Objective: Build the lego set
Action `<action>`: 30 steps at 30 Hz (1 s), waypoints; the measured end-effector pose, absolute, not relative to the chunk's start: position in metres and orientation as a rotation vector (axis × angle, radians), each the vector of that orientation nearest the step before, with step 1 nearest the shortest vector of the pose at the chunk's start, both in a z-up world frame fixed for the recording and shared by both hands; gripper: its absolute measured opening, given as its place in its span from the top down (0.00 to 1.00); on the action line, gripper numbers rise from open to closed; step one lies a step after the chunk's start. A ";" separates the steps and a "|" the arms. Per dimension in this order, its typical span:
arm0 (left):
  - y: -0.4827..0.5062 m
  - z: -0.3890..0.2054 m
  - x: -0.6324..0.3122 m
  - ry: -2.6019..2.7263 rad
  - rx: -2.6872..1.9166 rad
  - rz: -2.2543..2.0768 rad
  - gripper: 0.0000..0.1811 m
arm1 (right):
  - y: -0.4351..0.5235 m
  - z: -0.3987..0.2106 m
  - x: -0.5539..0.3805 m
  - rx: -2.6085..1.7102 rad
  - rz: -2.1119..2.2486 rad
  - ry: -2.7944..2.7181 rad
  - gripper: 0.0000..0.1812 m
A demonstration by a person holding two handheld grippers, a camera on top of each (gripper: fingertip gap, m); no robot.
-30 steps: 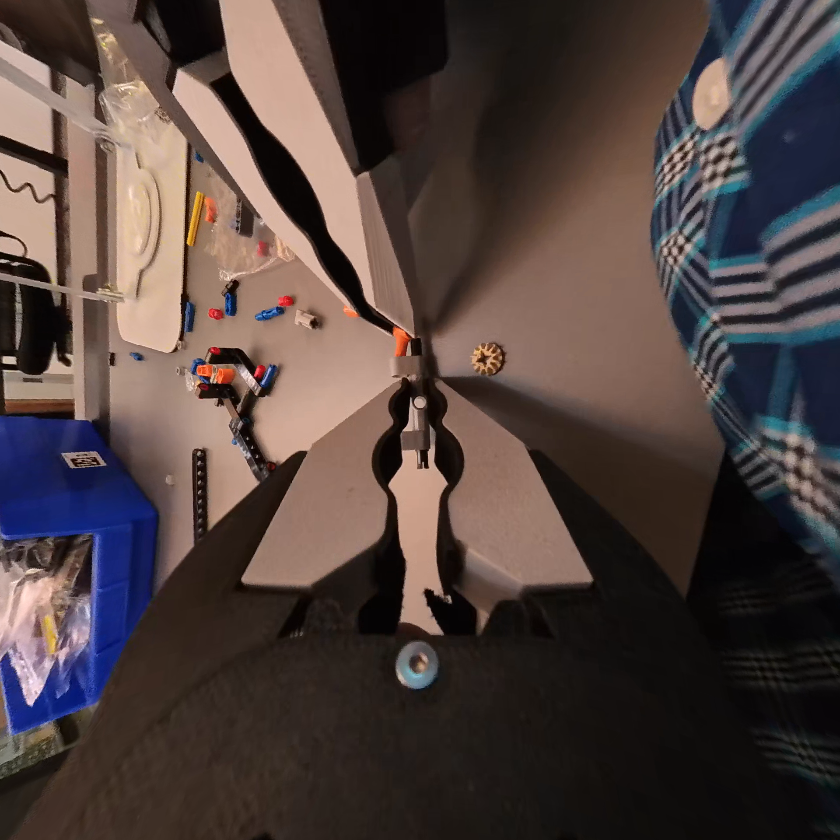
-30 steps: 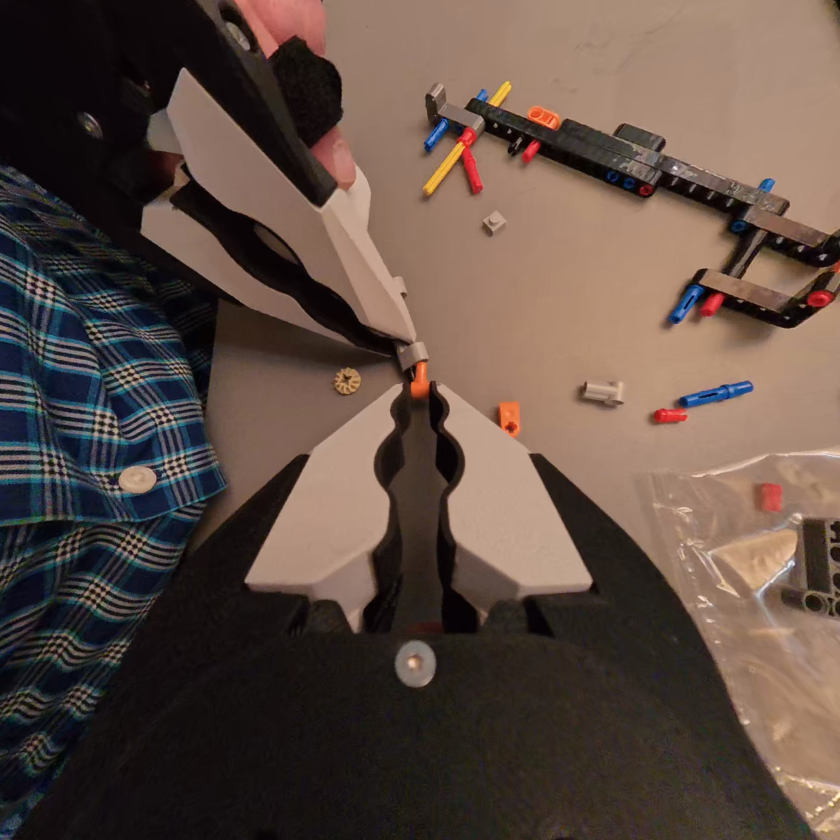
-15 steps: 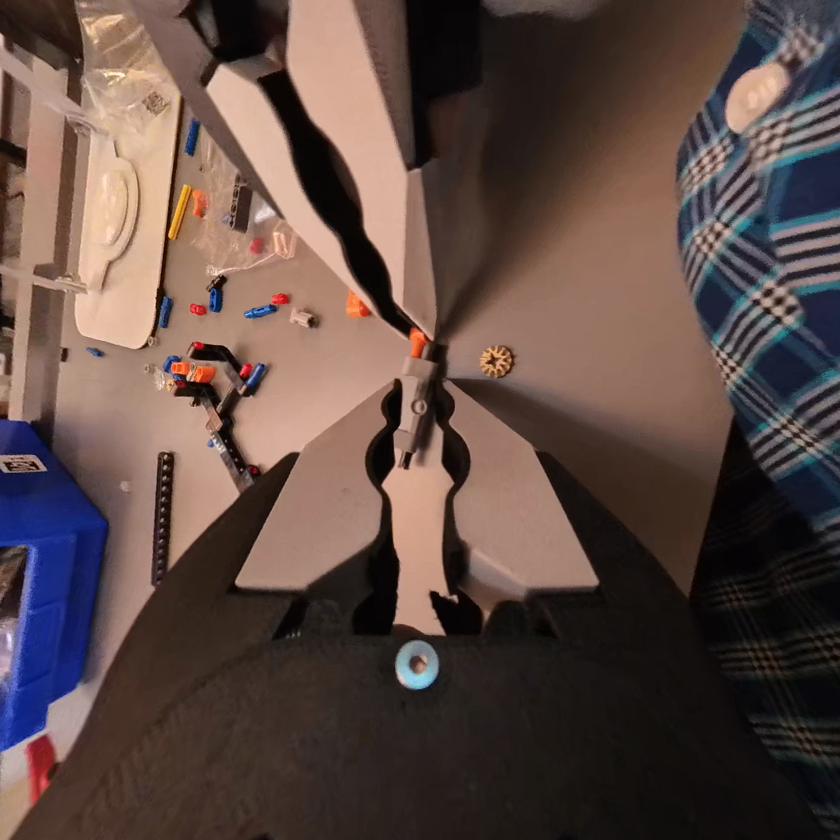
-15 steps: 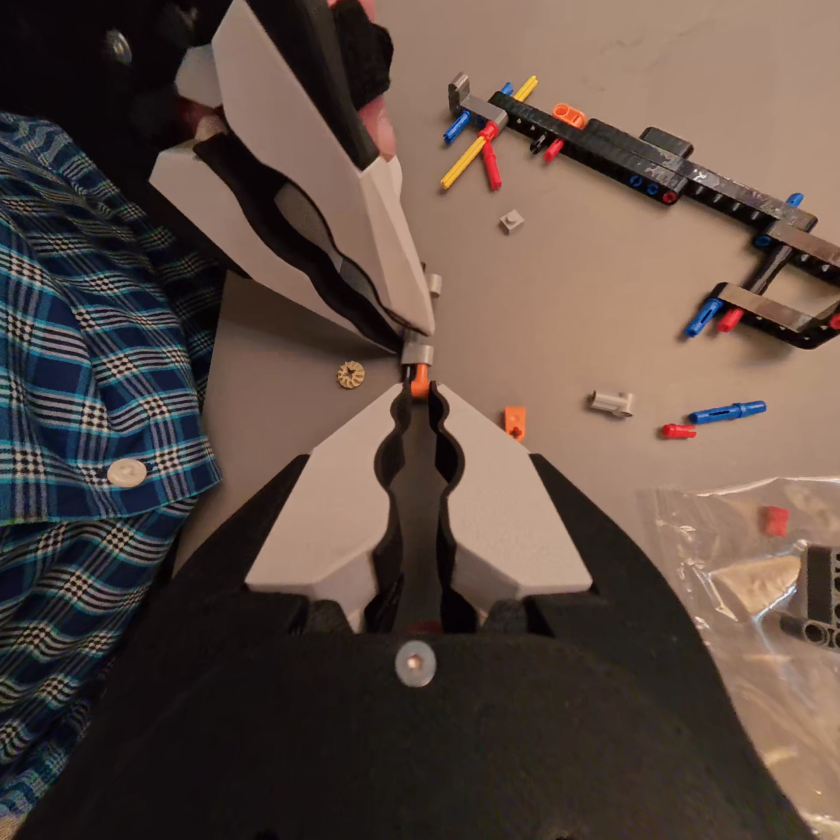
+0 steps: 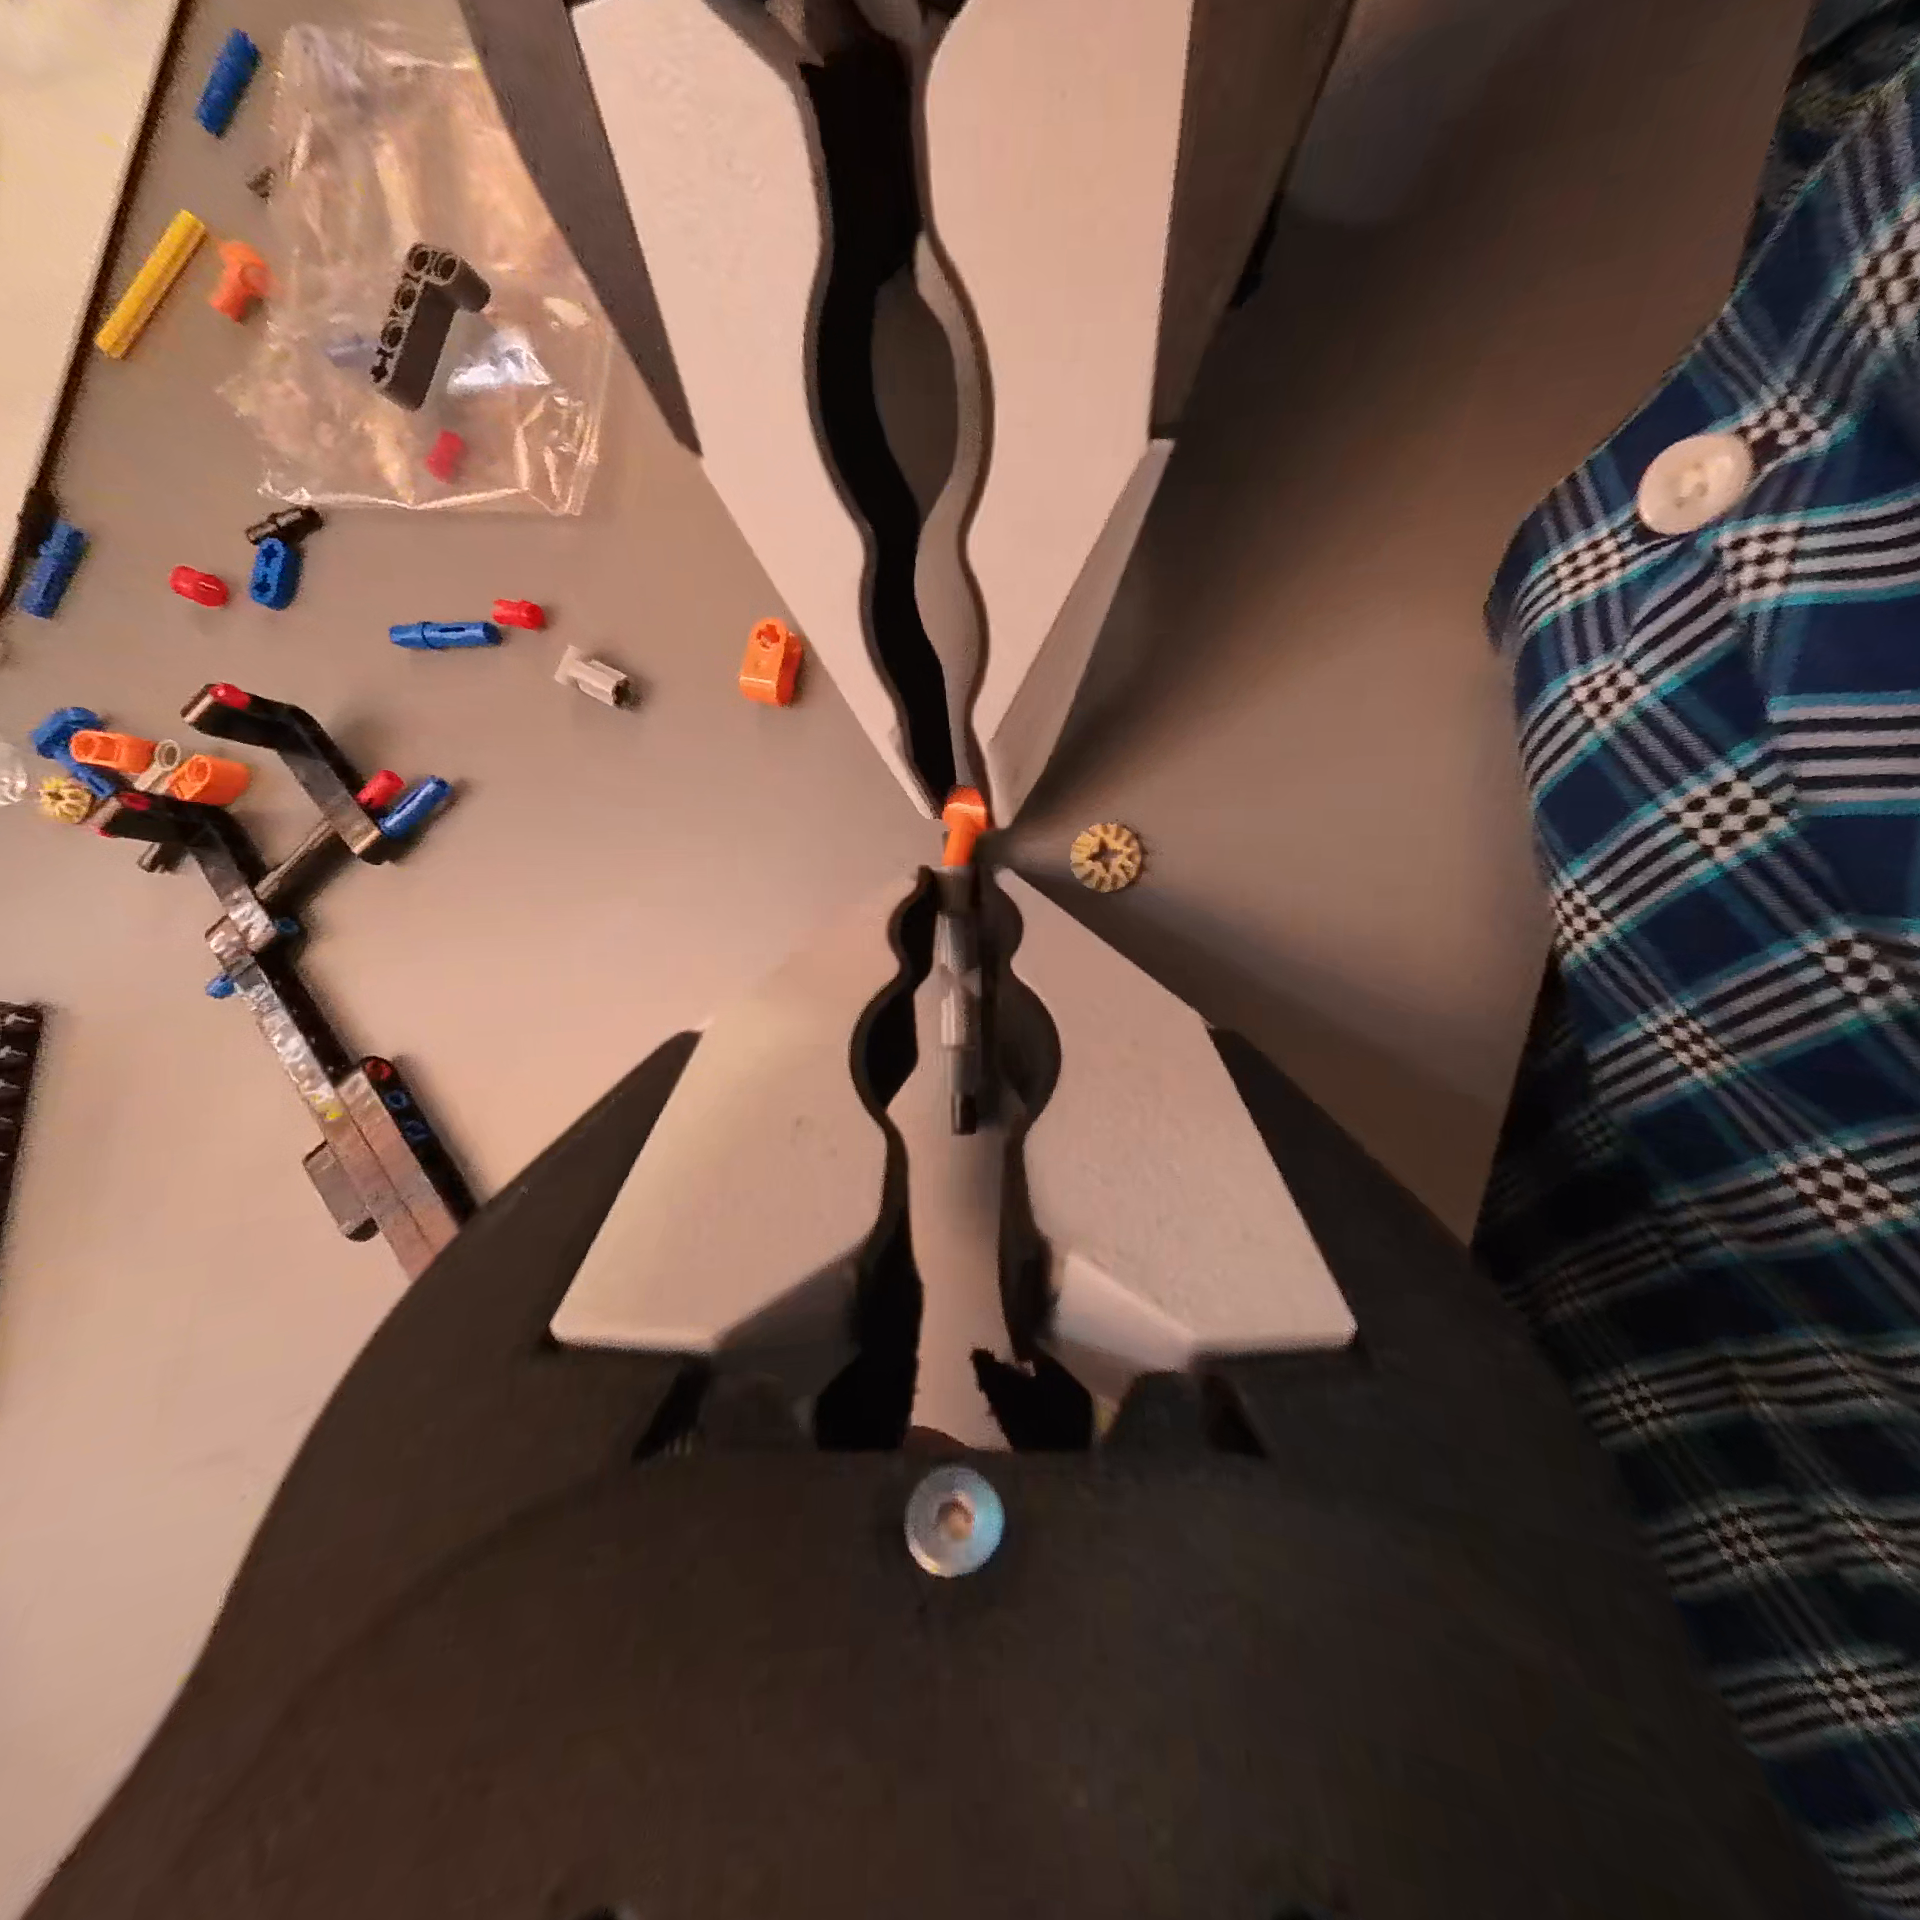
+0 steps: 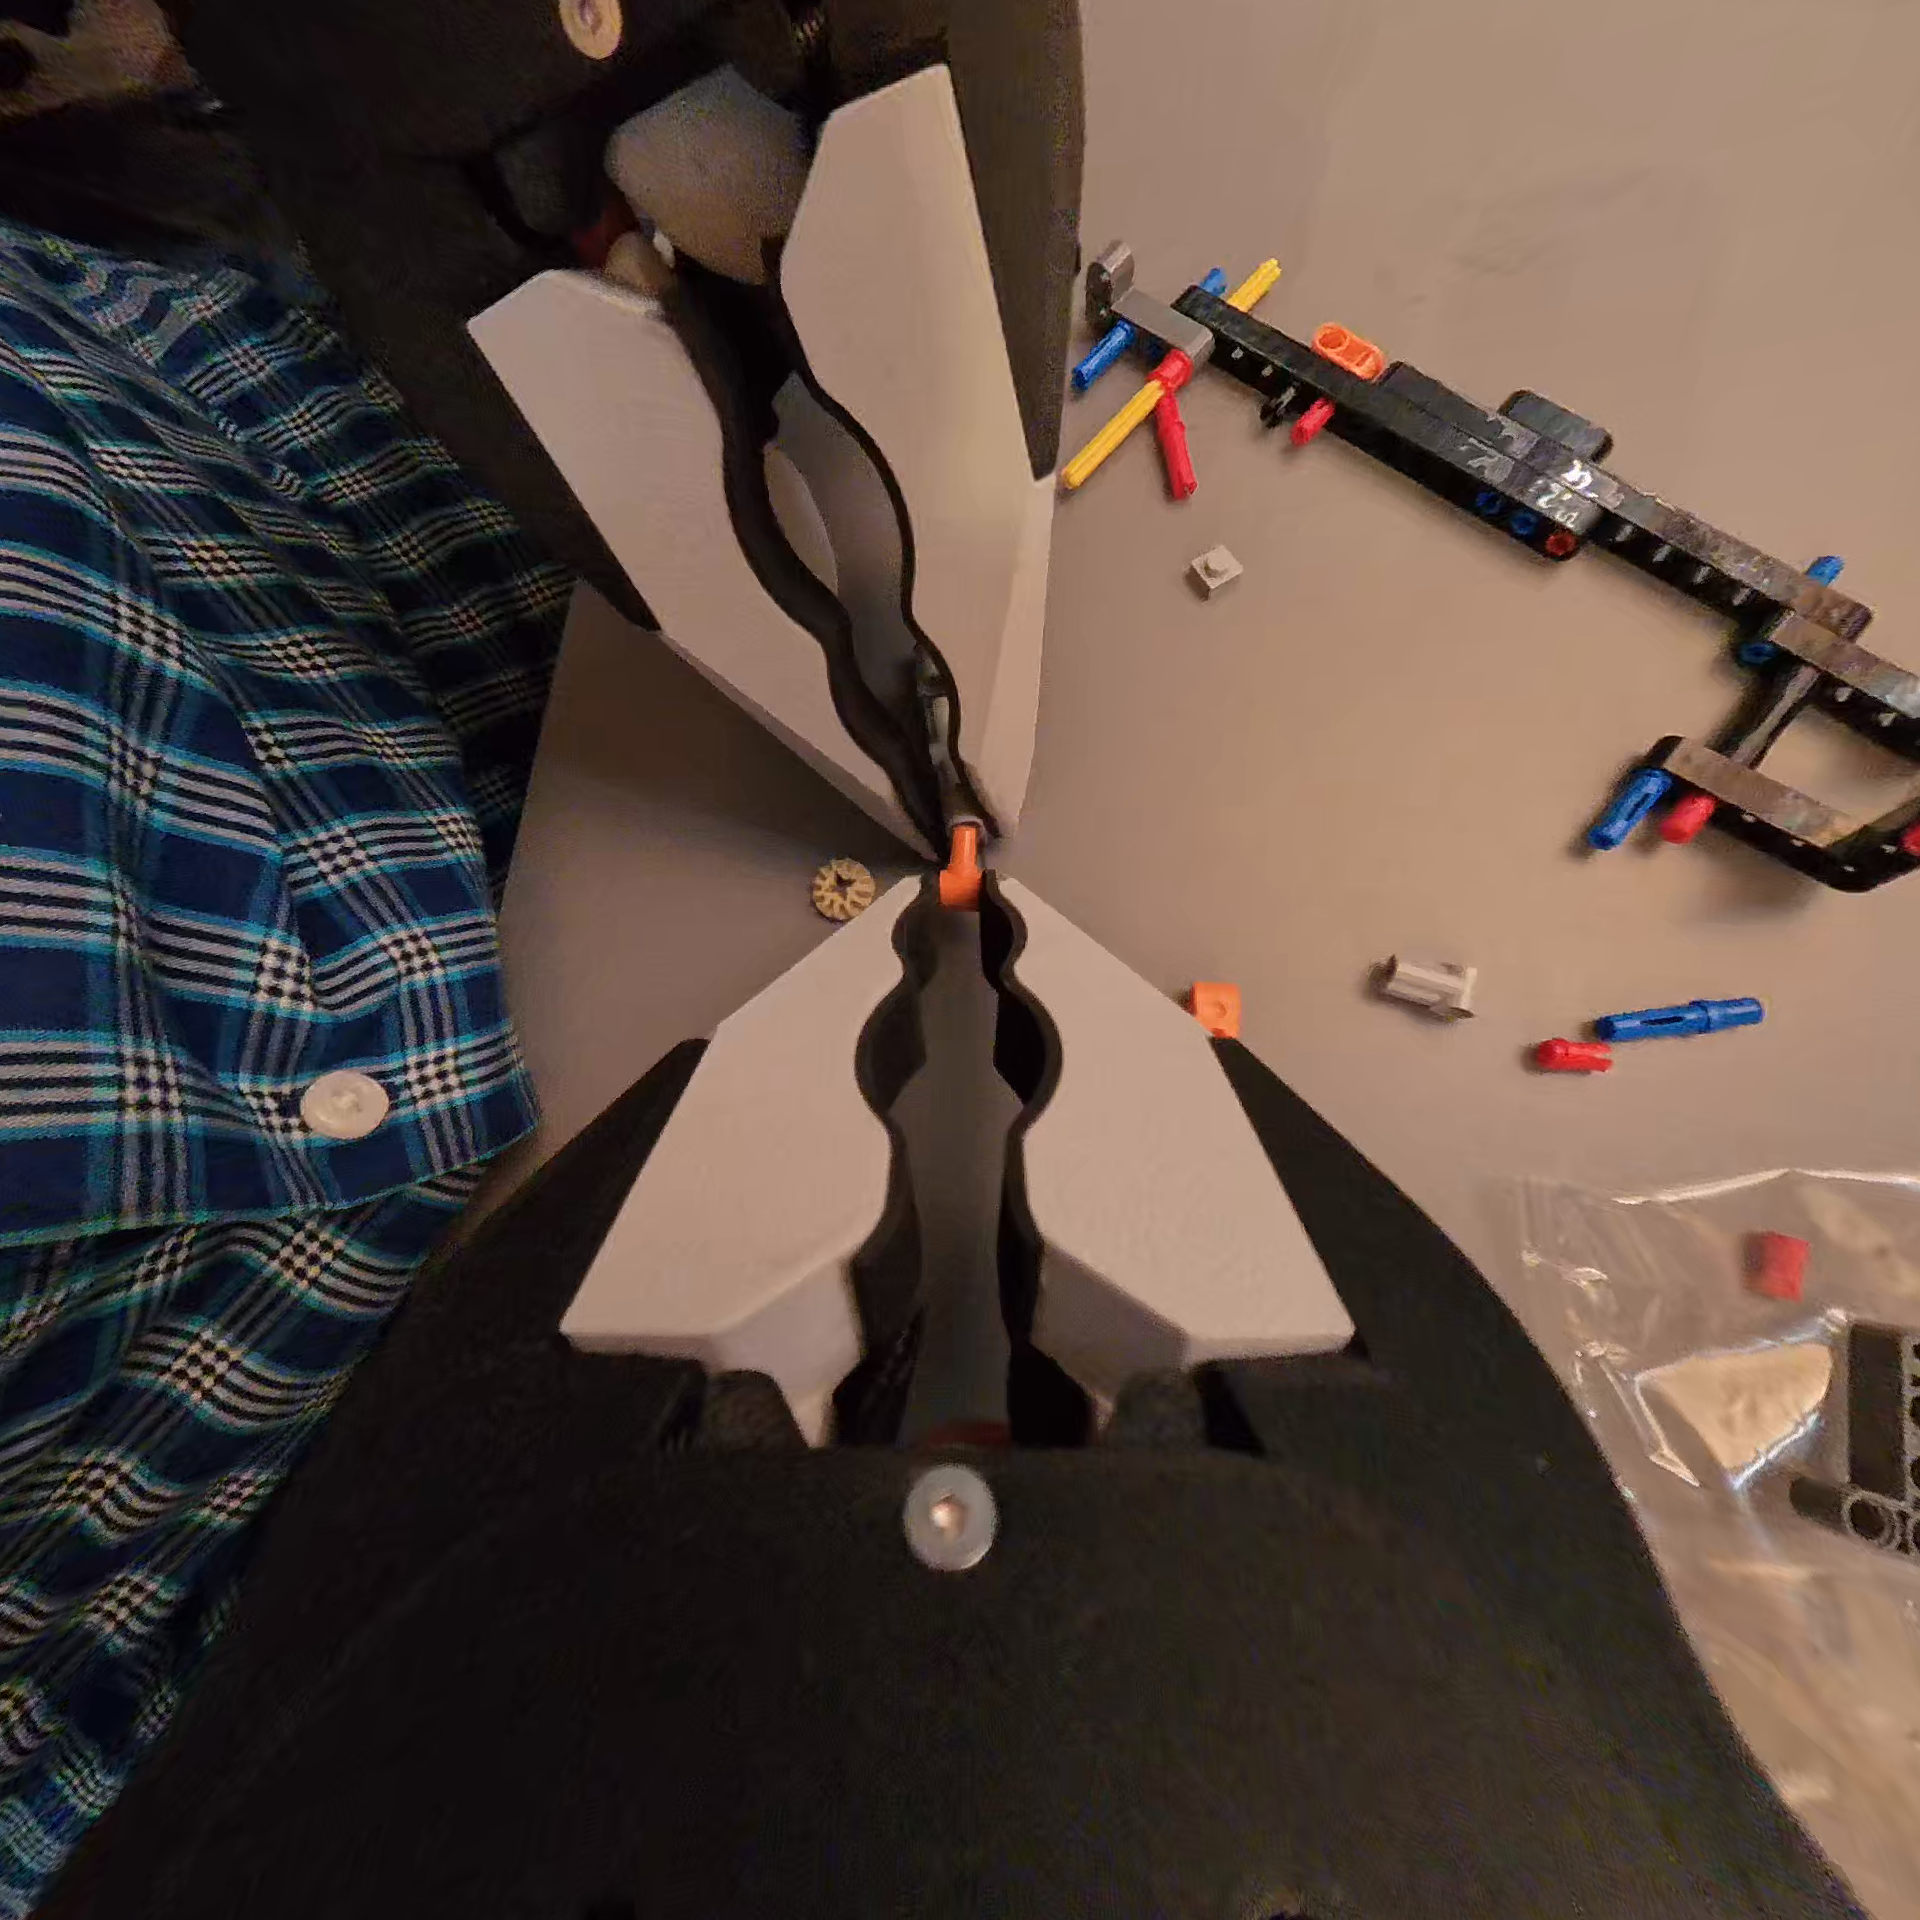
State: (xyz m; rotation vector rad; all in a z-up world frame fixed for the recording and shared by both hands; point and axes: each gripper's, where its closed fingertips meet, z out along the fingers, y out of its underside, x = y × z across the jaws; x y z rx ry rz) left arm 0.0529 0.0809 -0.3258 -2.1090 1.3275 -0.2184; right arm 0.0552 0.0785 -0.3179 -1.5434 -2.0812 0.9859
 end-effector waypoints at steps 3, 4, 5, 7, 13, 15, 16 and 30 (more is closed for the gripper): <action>0.081 -0.326 0.052 1.308 -2.115 -0.234 0.98 | 0.078 -0.318 0.055 -1.526 0.962 -2.088 0.97; 0.081 -0.326 0.052 1.298 -2.121 -0.238 0.97 | 0.079 -0.318 0.055 -1.518 0.949 -2.093 0.97; 0.082 -0.325 0.052 1.287 -2.126 -0.241 0.95 | 0.079 -0.318 0.055 -1.510 0.938 -2.098 0.97; 0.082 -0.324 0.052 1.266 -2.132 -0.250 0.90 | 0.077 -0.319 0.056 -1.499 0.924 -2.113 0.97; 0.078 -0.324 0.049 1.241 -2.143 -0.263 0.90 | 0.077 -0.322 0.056 -1.485 0.893 -2.127 0.97; 0.077 -0.324 0.047 1.237 -2.145 -0.253 0.90 | 0.077 -0.321 0.056 -1.482 0.897 -2.125 0.97; 0.076 -0.325 0.047 1.244 -2.145 -0.257 0.92 | 0.077 -0.321 0.056 -1.479 0.895 -2.124 0.97; 0.072 -0.323 0.046 1.154 -2.206 -0.558 0.93 | 0.082 -0.317 0.053 -1.372 0.835 -2.139 0.97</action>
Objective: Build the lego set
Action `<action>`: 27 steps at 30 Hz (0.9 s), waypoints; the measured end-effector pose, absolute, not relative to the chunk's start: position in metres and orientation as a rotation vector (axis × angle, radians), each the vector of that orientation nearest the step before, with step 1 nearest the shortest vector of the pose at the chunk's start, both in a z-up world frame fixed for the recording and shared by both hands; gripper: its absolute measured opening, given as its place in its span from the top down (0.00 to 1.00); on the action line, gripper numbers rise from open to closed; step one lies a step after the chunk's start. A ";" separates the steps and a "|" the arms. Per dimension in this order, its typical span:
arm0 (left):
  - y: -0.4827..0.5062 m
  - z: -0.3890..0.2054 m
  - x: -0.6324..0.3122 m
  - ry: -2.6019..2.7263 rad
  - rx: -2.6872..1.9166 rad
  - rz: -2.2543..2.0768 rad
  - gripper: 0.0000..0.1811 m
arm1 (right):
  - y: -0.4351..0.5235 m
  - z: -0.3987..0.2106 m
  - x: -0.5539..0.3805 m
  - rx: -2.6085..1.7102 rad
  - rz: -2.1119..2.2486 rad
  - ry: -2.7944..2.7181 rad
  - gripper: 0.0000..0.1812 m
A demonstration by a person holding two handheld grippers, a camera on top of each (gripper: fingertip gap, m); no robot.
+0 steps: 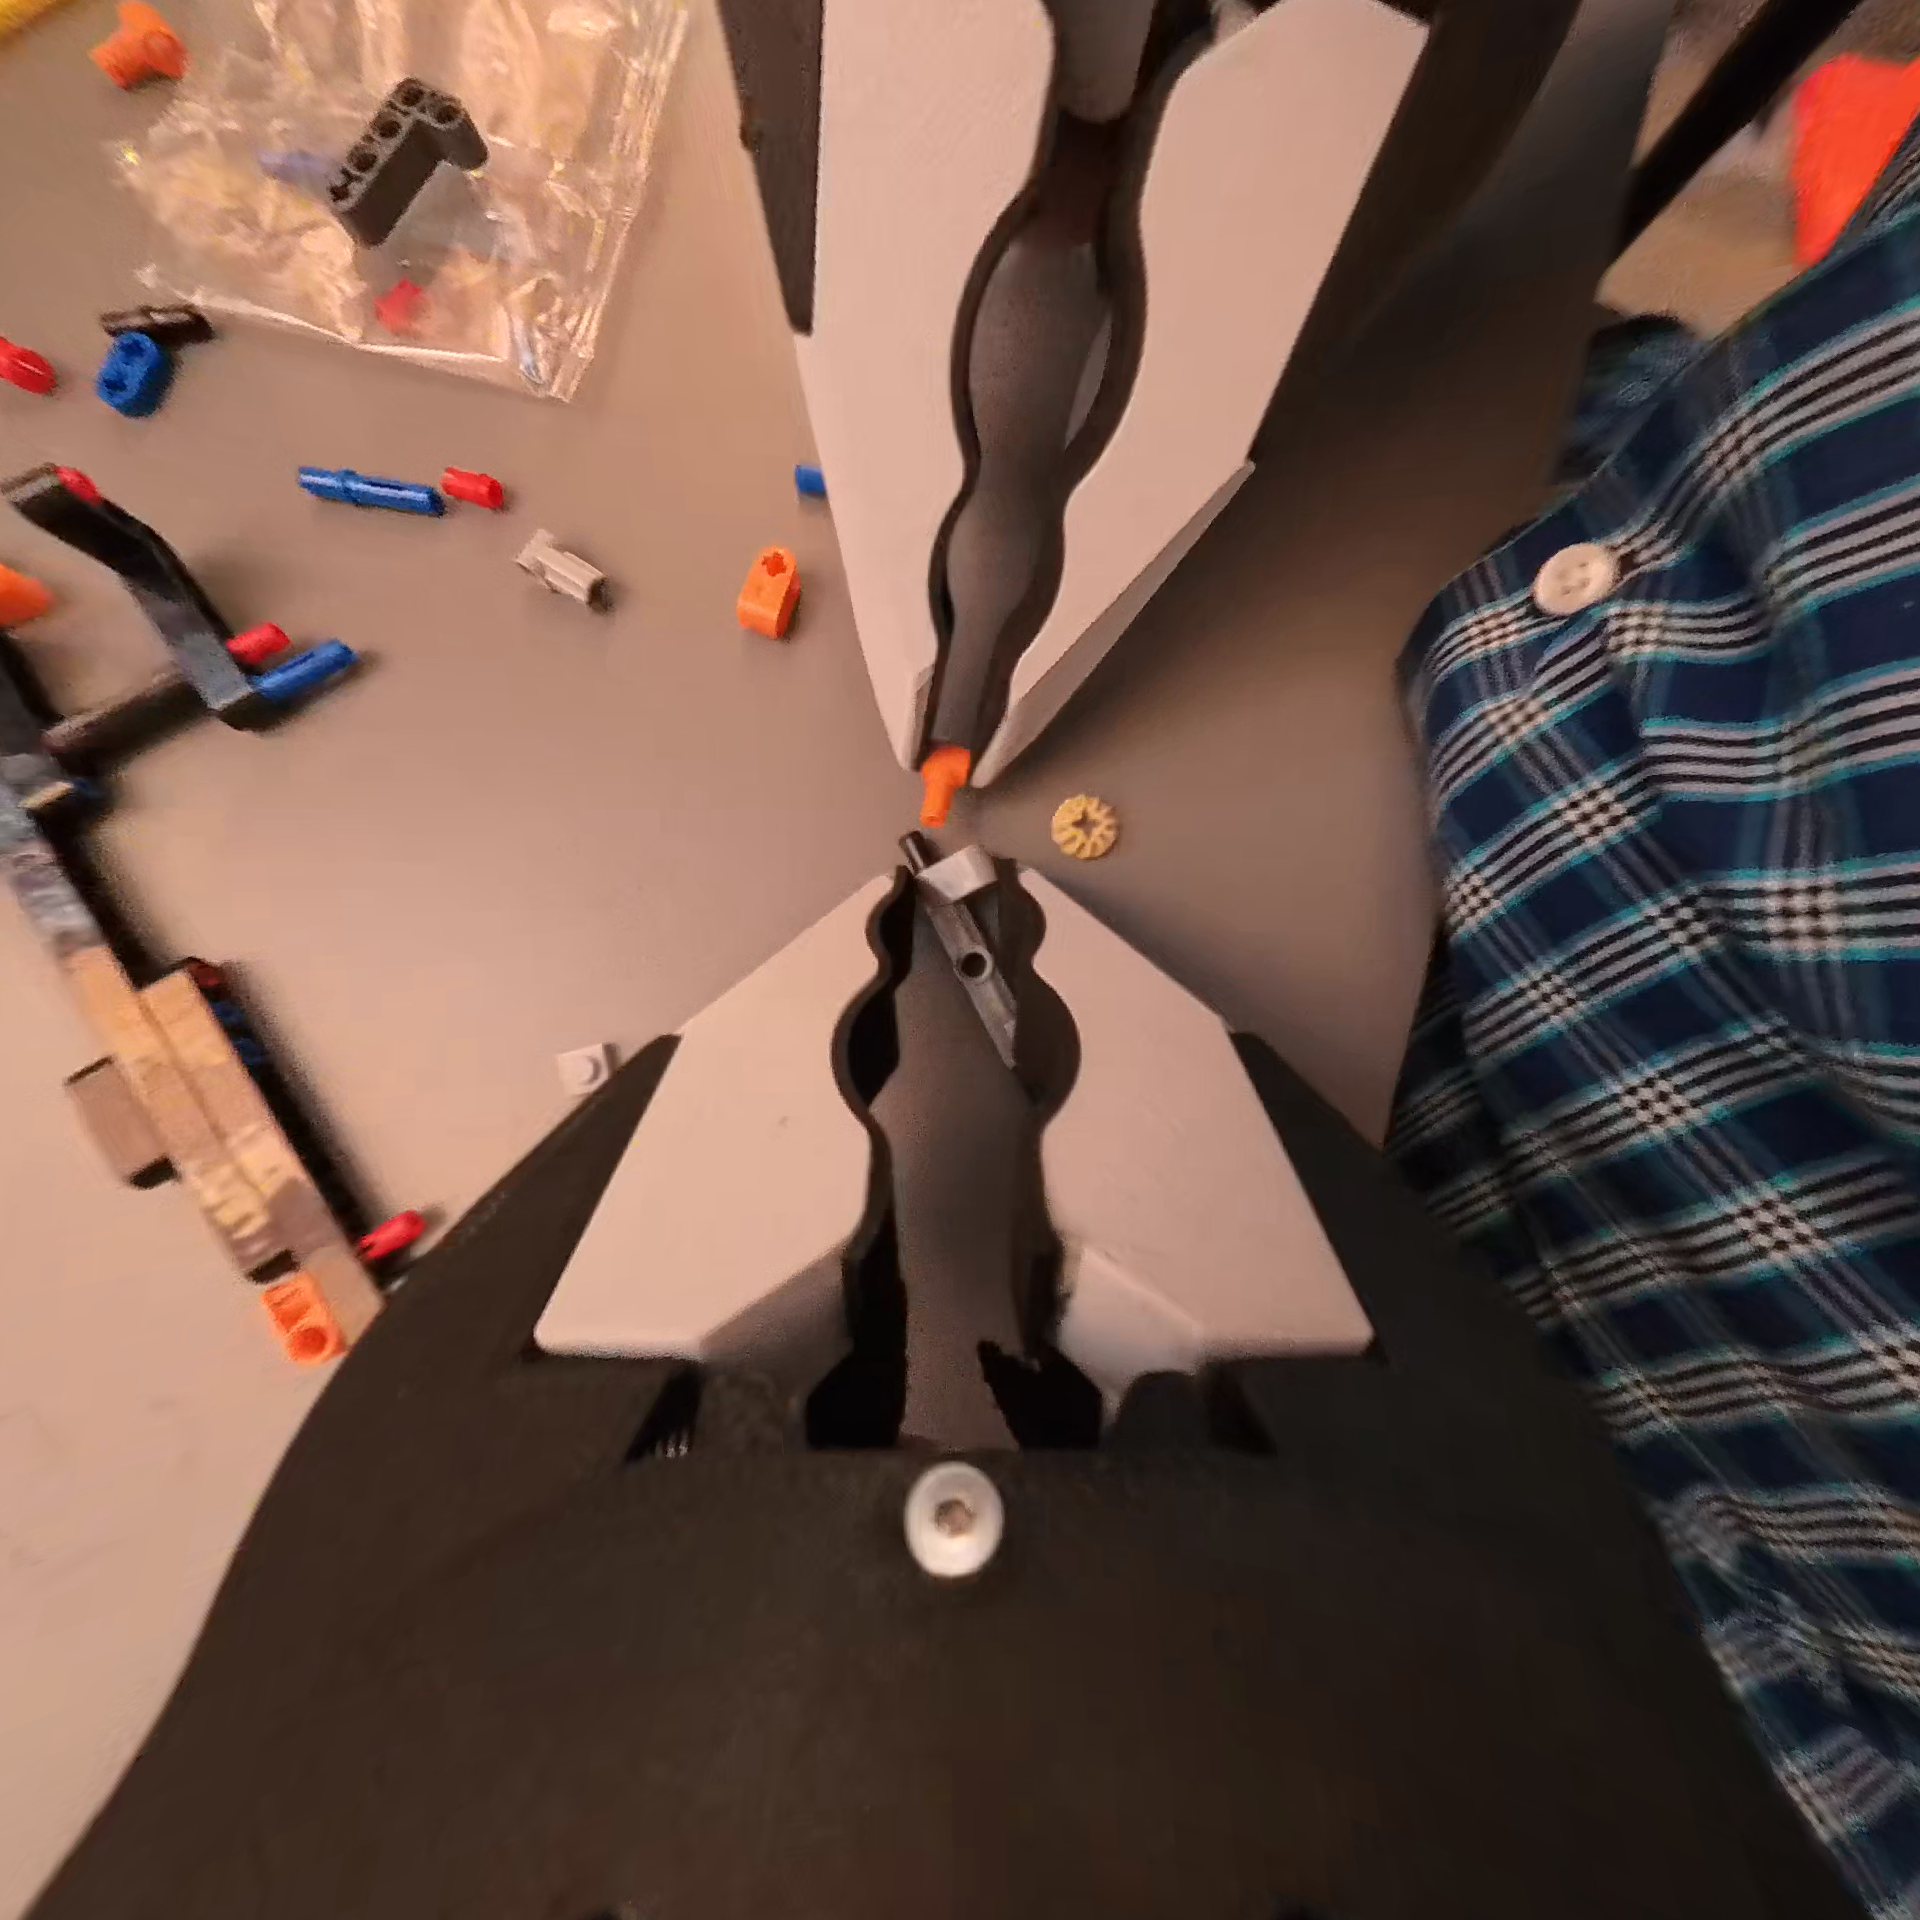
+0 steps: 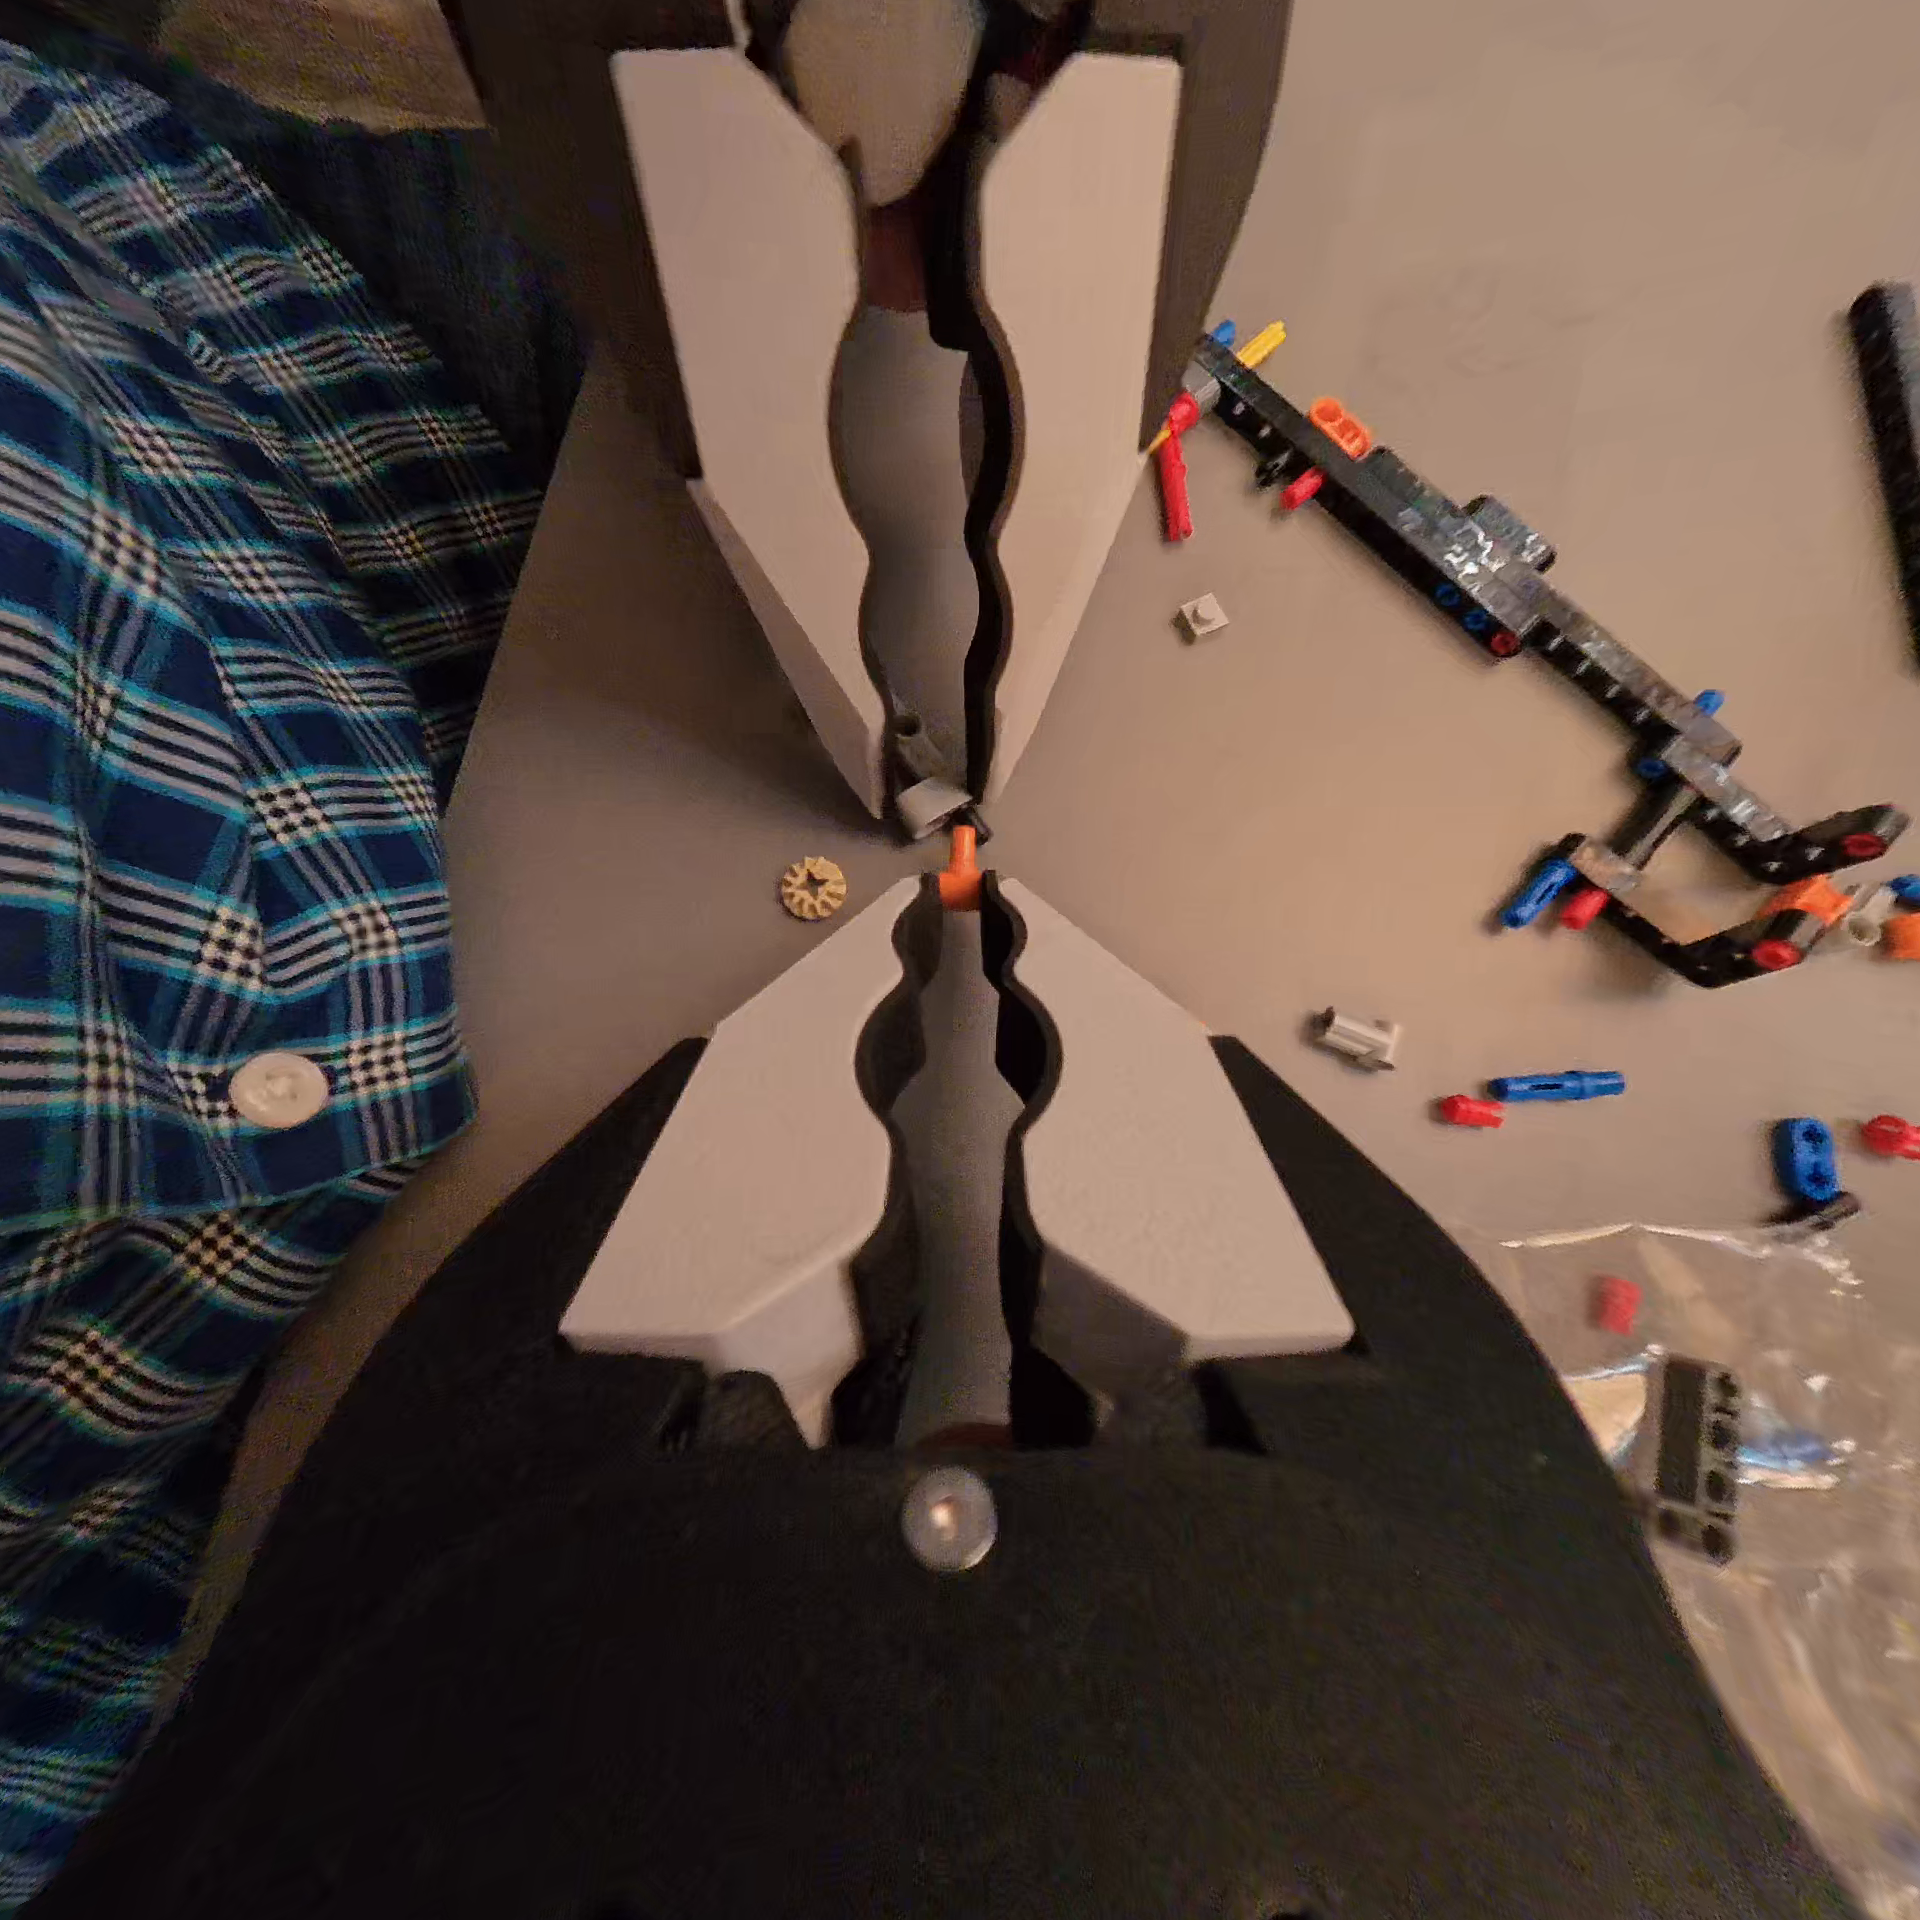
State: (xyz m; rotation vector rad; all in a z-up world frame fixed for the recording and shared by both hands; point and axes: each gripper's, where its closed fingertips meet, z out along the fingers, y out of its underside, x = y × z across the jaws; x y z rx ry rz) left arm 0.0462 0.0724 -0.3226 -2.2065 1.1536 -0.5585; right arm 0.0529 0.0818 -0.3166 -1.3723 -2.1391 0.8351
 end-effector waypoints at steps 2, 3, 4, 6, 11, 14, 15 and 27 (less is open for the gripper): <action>0.071 -0.318 0.049 1.123 -2.207 -0.682 0.93 | 0.086 -0.316 0.053 -1.305 0.766 -2.156 0.97; 0.072 -0.316 0.050 1.107 -2.210 -0.735 0.93 | 0.086 -0.315 0.053 -1.264 0.742 -2.167 0.97; 0.072 -0.314 0.051 1.087 -2.216 -0.795 0.93 | 0.086 -0.314 0.053 -1.236 0.732 -2.175 0.97; 0.073 -0.314 0.051 1.064 -2.231 -0.878 0.93 | 0.086 -0.313 0.053 -1.189 0.708 -2.194 0.97; 0.075 -0.322 0.049 1.139 -2.248 -0.801 0.92 | 0.086 -0.322 0.058 -1.162 0.669 -2.239 0.97; 0.078 -0.323 0.048 1.200 -2.220 -0.665 0.89 | 0.085 -0.323 0.058 -1.172 0.680 -2.230 0.97; 0.081 -0.323 0.044 1.208 -2.220 -0.577 0.84 | 0.086 -0.321 0.058 -1.174 0.683 -2.222 0.97; 0.075 -0.322 0.045 1.208 -2.142 0.077 0.91 | 0.089 -0.321 0.062 -1.191 0.718 -2.166 0.97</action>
